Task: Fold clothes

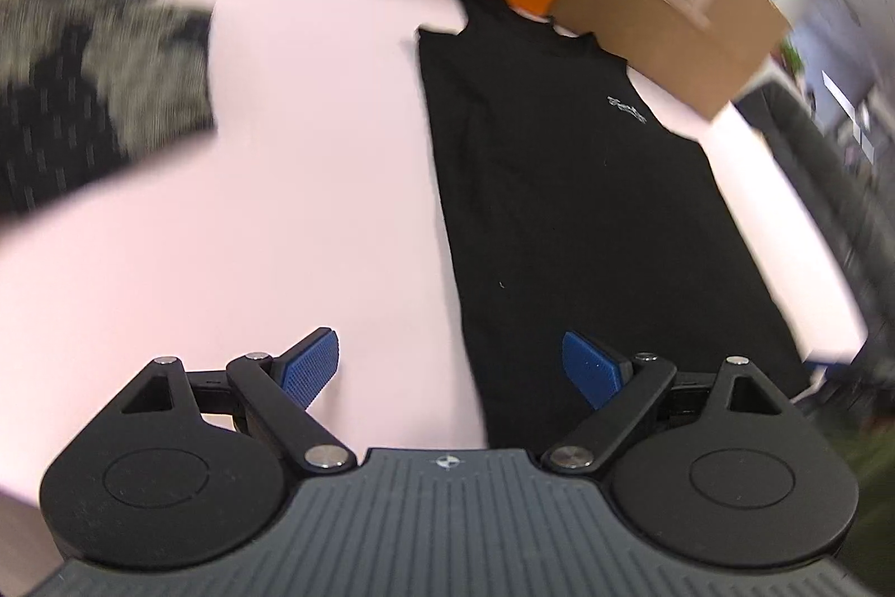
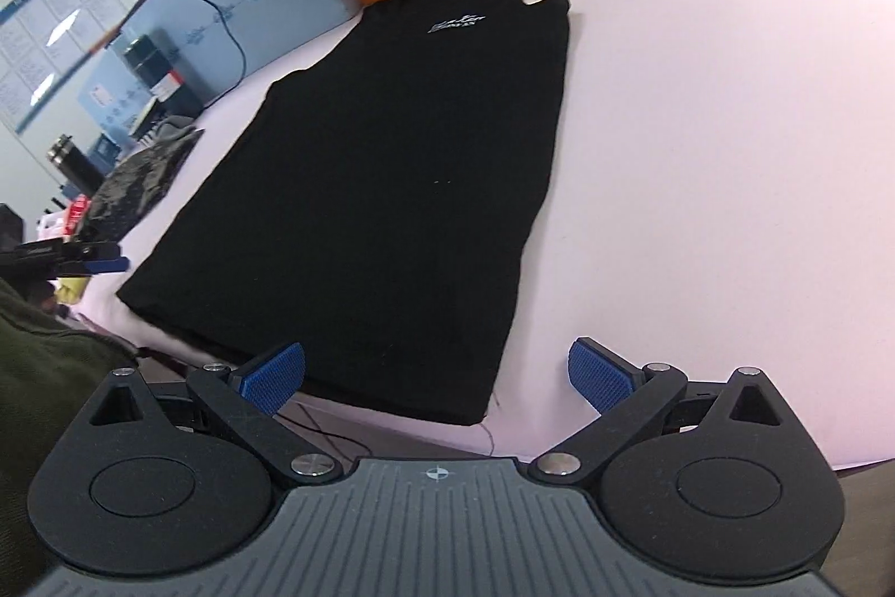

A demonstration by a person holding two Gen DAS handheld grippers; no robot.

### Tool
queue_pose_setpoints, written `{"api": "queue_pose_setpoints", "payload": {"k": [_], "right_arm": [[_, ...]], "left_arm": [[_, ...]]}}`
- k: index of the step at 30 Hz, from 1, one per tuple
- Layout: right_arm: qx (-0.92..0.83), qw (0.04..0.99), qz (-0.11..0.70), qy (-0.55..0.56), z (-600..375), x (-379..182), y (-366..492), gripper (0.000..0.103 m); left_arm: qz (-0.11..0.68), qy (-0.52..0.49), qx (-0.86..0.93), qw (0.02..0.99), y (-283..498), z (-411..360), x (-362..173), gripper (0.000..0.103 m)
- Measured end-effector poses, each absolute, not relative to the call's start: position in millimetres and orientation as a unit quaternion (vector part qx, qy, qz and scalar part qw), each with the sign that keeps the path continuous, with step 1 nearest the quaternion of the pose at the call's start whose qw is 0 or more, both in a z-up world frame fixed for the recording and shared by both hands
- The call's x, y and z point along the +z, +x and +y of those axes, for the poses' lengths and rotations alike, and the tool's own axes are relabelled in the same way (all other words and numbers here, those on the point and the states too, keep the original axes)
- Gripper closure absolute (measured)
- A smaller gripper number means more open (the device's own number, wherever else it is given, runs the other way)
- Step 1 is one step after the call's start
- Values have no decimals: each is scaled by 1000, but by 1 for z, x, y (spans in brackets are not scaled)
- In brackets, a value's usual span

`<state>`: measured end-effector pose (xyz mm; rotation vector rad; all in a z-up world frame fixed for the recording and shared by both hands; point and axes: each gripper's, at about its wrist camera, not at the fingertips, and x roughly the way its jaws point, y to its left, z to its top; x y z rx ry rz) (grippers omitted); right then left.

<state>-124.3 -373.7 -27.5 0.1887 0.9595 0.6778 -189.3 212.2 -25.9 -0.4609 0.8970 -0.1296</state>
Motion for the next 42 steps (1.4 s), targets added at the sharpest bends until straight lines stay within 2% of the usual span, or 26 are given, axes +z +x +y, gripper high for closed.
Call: {"api": "queue_pose_setpoints", "payload": {"k": [3, 8, 13, 15, 16, 17, 18, 19, 20, 25, 28, 31, 42], "right_arm": [[335, 819, 453, 114, -386, -31, -133, 2], [367, 807, 448, 113, -376, -40, -120, 0], [384, 784, 465, 146, -381, -42, -113, 0], [378, 774, 475, 178, -388, -42, -113, 7], [368, 772, 480, 197, -393, -44, -112, 12], [353, 771, 485, 214, -397, -45, -111, 28], [336, 770, 491, 230, -401, -47, -110, 54], [319, 767, 501, 242, -406, -51, -108, 71], [309, 762, 511, 251, -410, -55, -106, 98], [322, 703, 513, 374, -423, -78, -96, 98], [339, 668, 473, 464, -426, -90, -85, 98], [348, 657, 434, 509, -424, -94, -62, 99], [378, 676, 350, 526, -382, -74, 101, 98]], "left_arm": [[428, -254, -56, 866, -190, 209, -34, 17], [422, -242, -83, 870, -193, 192, -38, 13], [429, -252, -91, 862, -196, 186, -37, 14], [435, -260, -97, 857, -198, 183, -37, 18], [438, -261, -98, 855, -200, 181, -36, 26], [441, -263, -97, 853, -201, 179, -36, 39], [444, -265, -97, 850, -202, 177, -36, 51], [451, -264, -96, 847, -203, 175, -37, 78], [461, -259, -94, 844, -202, 173, -39, 97], [453, -264, -102, 845, -198, 174, -35, 97], [421, -292, -92, 854, -188, 182, -25, 97], [388, -307, -78, 866, -168, 189, -12, 97], [316, -242, -79, 914, -20, 187, 35, 97]]}}
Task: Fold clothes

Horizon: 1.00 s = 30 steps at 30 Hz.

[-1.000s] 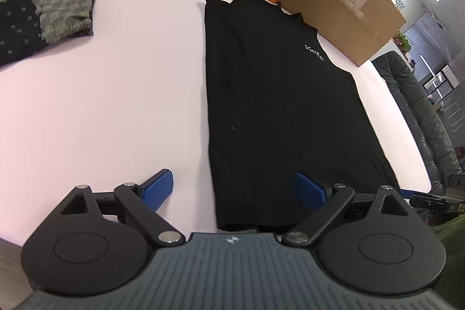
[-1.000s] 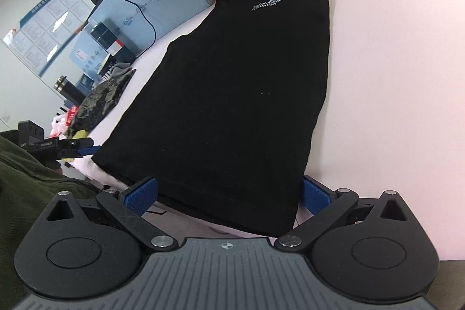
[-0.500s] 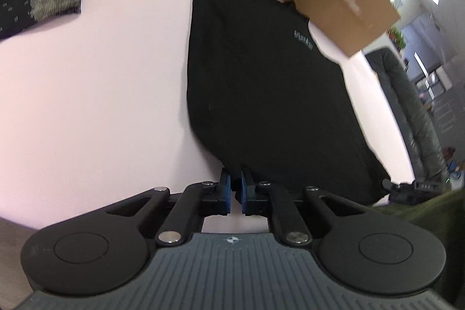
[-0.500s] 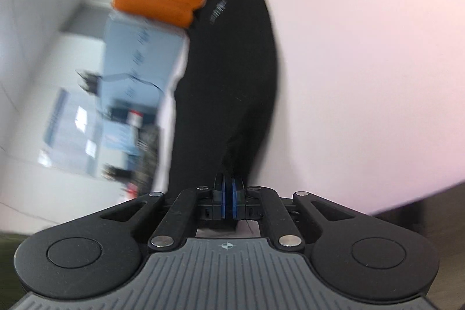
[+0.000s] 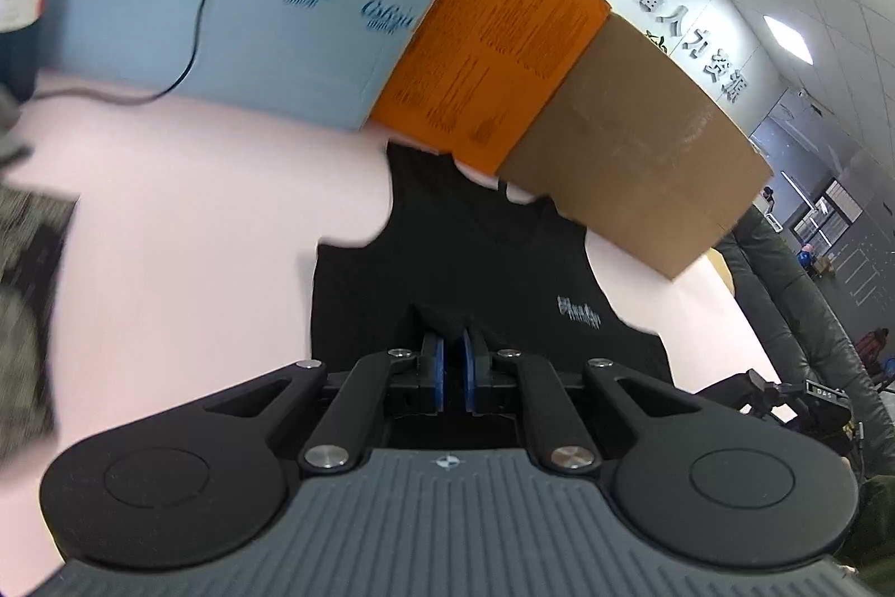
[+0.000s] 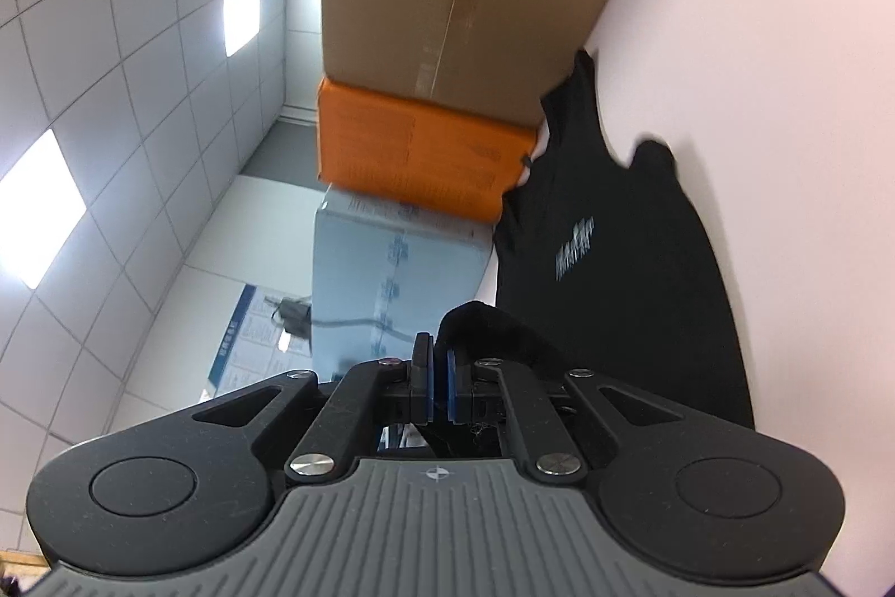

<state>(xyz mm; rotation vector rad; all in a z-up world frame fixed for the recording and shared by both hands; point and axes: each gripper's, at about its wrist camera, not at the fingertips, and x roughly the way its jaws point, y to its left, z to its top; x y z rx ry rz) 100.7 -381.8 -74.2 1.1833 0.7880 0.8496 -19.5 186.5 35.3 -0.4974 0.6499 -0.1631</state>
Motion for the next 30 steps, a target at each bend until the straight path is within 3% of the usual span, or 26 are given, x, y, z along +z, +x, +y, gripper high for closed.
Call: {"api": "queue_pose_setpoints", "payload": {"k": [2, 3, 4, 5, 6, 8, 15, 20, 24, 27, 30], "right_arm": [[346, 695, 358, 518, -377, -78, 127, 96], [324, 707, 364, 512, -375, -79, 138, 89], [296, 723, 375, 499, -374, -81, 147, 80], [275, 730, 382, 495, -375, -81, 154, 59], [261, 736, 382, 495, -376, -79, 159, 53], [258, 743, 372, 492, -380, -71, 165, 53], [283, 787, 370, 403, -384, -17, 200, 40], [308, 815, 316, 376, -394, 47, 225, 31], [341, 838, 264, 333, -396, 97, 237, 30], [351, 860, 246, 277, -386, 105, 229, 30], [345, 879, 272, 183, -363, 83, 211, 33]], "left_arm": [[325, -240, -59, 913, 16, 190, 30, 95], [336, -242, -38, 909, 33, 191, 25, 92], [348, -247, -16, 904, 45, 193, 21, 78], [358, -252, 4, 899, 55, 194, 19, 62], [363, -256, 21, 896, 62, 196, 18, 56], [353, -258, 38, 899, 62, 199, 22, 45], [307, -196, 46, 930, 74, 212, 74, 36], [236, -167, 44, 956, 85, 221, 139, 26], [174, -135, 48, 974, 82, 221, 179, 19], [185, -115, 31, 975, 76, 212, 169, 18], [245, -25, -3, 969, 65, 179, 122, 18]]}}
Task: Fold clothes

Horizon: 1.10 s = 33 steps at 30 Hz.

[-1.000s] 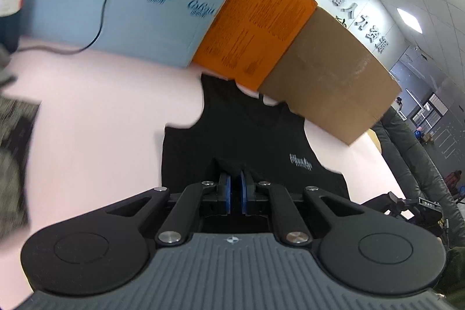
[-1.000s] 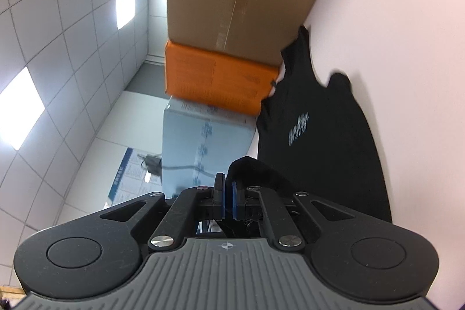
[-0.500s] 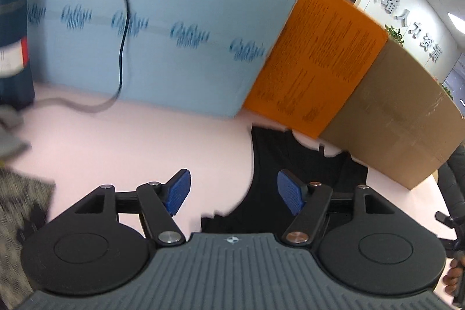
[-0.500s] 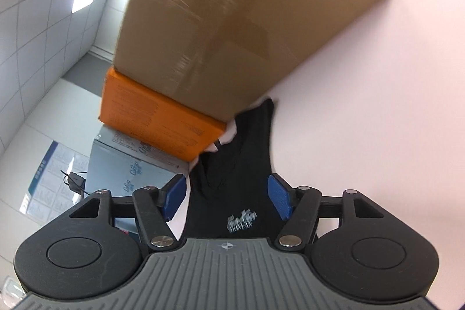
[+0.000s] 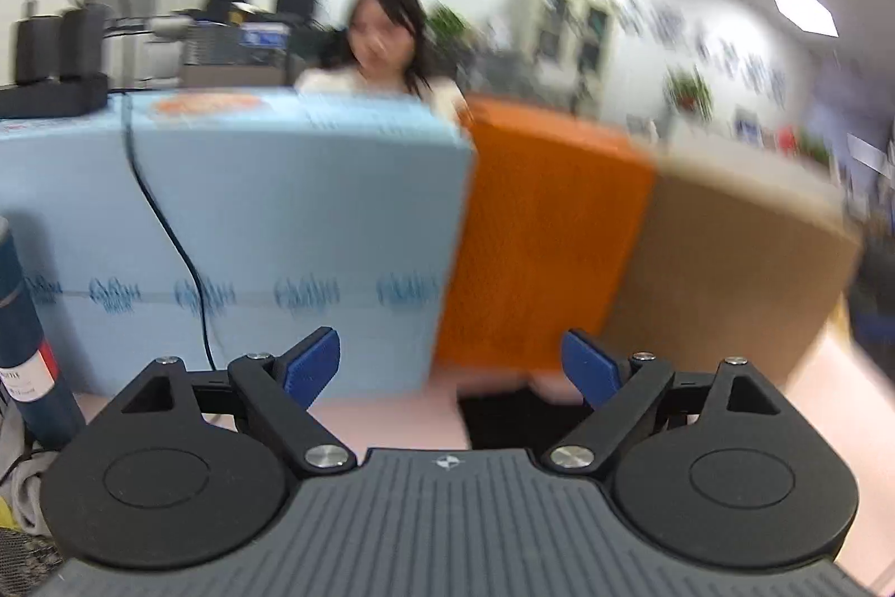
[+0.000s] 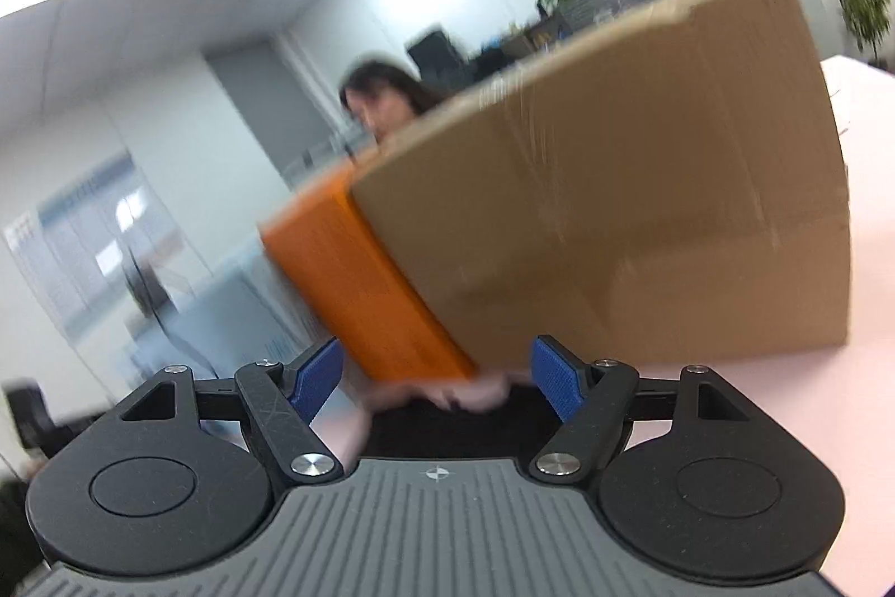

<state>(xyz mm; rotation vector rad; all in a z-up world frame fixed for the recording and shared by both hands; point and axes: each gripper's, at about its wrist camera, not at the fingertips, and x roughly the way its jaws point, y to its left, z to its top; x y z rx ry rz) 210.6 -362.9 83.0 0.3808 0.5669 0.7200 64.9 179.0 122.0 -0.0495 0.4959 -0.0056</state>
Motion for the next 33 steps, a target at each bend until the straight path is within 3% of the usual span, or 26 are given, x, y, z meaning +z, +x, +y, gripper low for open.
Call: {"api": "queue_pose_setpoints", "payload": {"k": [1, 3, 4, 12, 19, 20, 23, 33], "right_arm": [[345, 881, 287, 149, -353, 70, 204, 36], [335, 879, 324, 102, -336, 37, 191, 59], [328, 878, 337, 87, -329, 23, 186, 61], [299, 876, 378, 27, -310, -36, 172, 61], [297, 873, 387, 21, -294, -46, 187, 59], [302, 871, 387, 13, -291, -47, 188, 61], [310, 867, 389, -22, -280, -47, 187, 95], [237, 899, 368, 7, -309, -37, 187, 95]], "left_arm": [[260, 15, -9, 965, 58, 165, 101, 19], [295, 57, -28, 953, 49, 144, 62, 21], [316, 54, -35, 947, 45, 137, 43, 24], [366, -78, 3, 927, 37, 128, -13, 29], [392, -36, 25, 919, 58, 113, -17, 29], [395, -34, 30, 918, 62, 113, -19, 29], [406, -43, 41, 912, 70, 114, -25, 29], [406, -21, 39, 913, 70, 113, -30, 24]]}}
